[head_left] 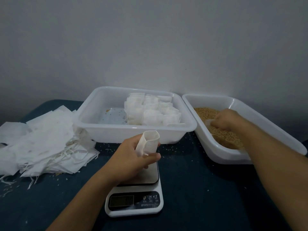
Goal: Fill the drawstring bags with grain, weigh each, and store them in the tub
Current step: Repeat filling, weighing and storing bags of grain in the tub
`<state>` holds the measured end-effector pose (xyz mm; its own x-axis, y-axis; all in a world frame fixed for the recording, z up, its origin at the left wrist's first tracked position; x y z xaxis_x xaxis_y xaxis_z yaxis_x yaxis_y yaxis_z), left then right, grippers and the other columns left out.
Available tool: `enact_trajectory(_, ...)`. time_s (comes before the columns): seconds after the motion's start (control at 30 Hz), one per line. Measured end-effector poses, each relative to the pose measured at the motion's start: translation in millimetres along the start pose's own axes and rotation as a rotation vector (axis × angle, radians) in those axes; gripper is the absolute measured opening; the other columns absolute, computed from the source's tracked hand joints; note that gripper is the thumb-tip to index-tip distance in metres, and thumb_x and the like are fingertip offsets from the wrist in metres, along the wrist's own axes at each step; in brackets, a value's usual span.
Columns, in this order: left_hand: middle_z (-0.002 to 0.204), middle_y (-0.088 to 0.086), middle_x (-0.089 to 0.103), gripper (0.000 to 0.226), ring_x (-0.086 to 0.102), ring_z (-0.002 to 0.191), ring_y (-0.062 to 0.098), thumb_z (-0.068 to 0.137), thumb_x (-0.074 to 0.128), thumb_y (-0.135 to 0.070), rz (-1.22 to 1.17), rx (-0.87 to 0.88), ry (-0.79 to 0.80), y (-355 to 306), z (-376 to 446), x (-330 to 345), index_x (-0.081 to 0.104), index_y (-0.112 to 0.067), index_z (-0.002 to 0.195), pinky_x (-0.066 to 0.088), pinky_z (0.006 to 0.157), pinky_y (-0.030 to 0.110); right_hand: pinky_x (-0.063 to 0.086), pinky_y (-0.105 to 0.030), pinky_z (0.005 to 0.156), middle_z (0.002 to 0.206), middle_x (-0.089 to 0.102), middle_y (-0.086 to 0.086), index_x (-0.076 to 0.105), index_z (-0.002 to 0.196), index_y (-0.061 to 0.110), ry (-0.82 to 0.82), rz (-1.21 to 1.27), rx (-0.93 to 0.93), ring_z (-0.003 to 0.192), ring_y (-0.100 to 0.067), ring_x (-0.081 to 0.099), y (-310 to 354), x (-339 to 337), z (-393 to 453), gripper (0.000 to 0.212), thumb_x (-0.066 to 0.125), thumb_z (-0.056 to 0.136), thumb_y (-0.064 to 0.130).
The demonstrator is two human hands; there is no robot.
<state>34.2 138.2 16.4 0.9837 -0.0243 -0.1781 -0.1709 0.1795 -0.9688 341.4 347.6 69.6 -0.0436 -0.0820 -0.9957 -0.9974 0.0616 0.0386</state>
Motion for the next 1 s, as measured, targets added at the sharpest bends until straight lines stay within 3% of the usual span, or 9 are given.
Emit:
enact_trajectory(0.13, 0.090, -0.006, 0.074, 0.022, 0.068, 0.079, 0.006, 0.077, 0.080, -0.045, 0.082, -0.010, -0.024, 6, 0, -1, 0.070, -0.043, 0.095, 0.054, 0.068, 0.021, 0.046, -0.029, 0.060, 0.084, 0.067, -0.010, 0.071, 0.092, 0.000, -0.004, 0.128, 0.056, 0.068, -0.023, 0.058, 12, 19, 18, 0.038, 0.063, 0.104, 0.035)
enact_trajectory(0.23, 0.087, -0.012, 0.073, 0.019, 0.067, 0.080, 0.006, 0.077, 0.077, -0.046, 0.120, -0.009, -0.048, 7, 1, -2, 0.067, -0.048, 0.093, 0.053, 0.076, 0.024, 0.039, -0.029, 0.051, 0.078, 0.063, -0.010, 0.070, 0.091, -0.001, -0.008, 0.186, 0.090, 0.060, -0.021, 0.053, 9, 25, 21, 0.039, 0.063, 0.104, 0.034)
enact_trajectory(0.37, 0.088, -0.002, 0.072, 0.015, 0.064, 0.074, 0.002, 0.088, 0.076, -0.028, 0.079, 0.010, -0.063, 2, 1, -4, 0.069, -0.041, 0.090, 0.051, 0.064, 0.014, 0.038, -0.030, 0.055, 0.070, 0.054, -0.008, 0.060, 0.083, 0.007, -0.069, 0.337, 0.083, 0.058, -0.022, 0.048, -4, 19, 14, 0.034, 0.062, 0.104, 0.034)
enact_trajectory(0.47, 0.092, -0.006, 0.073, 0.022, 0.067, 0.077, 0.001, 0.092, 0.077, -0.019, 0.028, 0.000, -0.081, -1, -1, -6, 0.072, -0.040, 0.096, 0.052, 0.060, 0.014, 0.038, -0.031, 0.056, 0.066, 0.054, -0.006, 0.055, 0.074, 0.014, -0.139, 0.441, 0.073, 0.057, -0.023, 0.050, -17, 11, 0, 0.037, 0.061, 0.103, 0.036)
enact_trajectory(0.67, 0.094, -0.016, 0.073, 0.034, 0.069, 0.079, -0.001, 0.090, 0.080, -0.019, 0.013, 0.001, -0.125, 2, 0, -10, 0.071, -0.050, 0.101, 0.055, 0.062, 0.018, 0.039, -0.033, 0.056, 0.078, 0.066, -0.005, 0.062, 0.083, 0.022, -0.363, 0.638, -0.054, 0.066, -0.022, 0.058, -22, -2, -48, 0.034, 0.055, 0.105, 0.047)
enact_trajectory(0.87, 0.091, -0.014, 0.071, 0.026, 0.069, 0.079, 0.003, 0.088, 0.081, -0.022, 0.057, -0.023, -0.174, 9, 2, -17, 0.070, -0.044, 0.096, 0.057, 0.061, 0.020, 0.046, -0.032, 0.054, 0.074, 0.067, 0.000, 0.072, 0.091, 0.028, -0.465, 0.824, -0.138, 0.061, -0.020, 0.057, -12, -15, -87, 0.035, 0.060, 0.097, 0.061)
enact_trajectory(1.0, 0.090, -0.014, 0.071, 0.020, 0.068, 0.082, 0.006, 0.085, 0.080, -0.031, 0.194, -0.034, -0.233, 12, 4, -26, 0.068, -0.036, 0.100, 0.059, 0.066, 0.023, 0.054, -0.030, 0.068, 0.089, 0.077, 0.014, 0.075, 0.090, 0.051, -0.367, 0.955, -0.279, 0.077, -0.009, 0.070, 8, -35, -122, 0.020, 0.072, 0.083, 0.070)
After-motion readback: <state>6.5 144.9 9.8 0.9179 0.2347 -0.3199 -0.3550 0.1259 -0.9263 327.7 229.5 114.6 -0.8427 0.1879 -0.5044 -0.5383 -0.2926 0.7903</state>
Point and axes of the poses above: each hand's wrist, its own z-axis towards the middle knuckle, its own x-axis out of the palm, y = z × x, the point moved 8 cm from there along z, towards the middle knuckle
